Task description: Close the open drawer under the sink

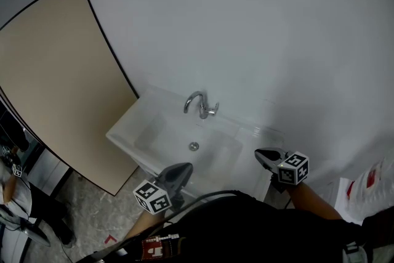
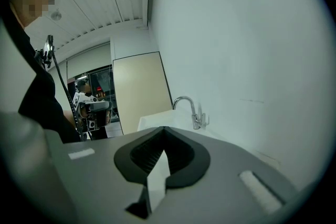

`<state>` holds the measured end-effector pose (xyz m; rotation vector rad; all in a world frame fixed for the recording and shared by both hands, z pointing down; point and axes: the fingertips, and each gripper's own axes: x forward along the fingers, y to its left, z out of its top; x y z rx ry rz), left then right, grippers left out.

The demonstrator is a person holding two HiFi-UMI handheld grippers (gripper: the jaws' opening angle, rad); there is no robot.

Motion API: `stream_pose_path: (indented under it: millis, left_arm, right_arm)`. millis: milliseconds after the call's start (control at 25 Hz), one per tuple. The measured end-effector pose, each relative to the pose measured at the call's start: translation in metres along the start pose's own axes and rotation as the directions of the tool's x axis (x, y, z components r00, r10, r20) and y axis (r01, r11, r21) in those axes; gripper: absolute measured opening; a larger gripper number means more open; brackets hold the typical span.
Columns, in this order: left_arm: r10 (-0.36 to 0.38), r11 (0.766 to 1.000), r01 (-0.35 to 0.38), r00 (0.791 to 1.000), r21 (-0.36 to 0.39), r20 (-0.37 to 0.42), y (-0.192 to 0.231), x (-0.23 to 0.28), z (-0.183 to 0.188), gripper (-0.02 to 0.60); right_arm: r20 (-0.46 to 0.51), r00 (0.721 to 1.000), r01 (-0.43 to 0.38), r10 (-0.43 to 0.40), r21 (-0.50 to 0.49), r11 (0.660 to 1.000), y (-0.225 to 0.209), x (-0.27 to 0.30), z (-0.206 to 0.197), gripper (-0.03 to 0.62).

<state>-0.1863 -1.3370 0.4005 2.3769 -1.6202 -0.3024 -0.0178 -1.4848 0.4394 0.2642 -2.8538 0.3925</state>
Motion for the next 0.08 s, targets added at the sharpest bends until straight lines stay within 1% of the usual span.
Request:
stream_pose_path:
  millis: [80]
  left_arm:
    - [0.0,1.0,0.0,1.0,-0.002,0.002,0.0017,0.0012,0.0004,0.0]
  right_arm:
    - [0.015,1.0,-0.006,0.005,0.031,1.0,0.005,0.0023,0.0075,-0.002]
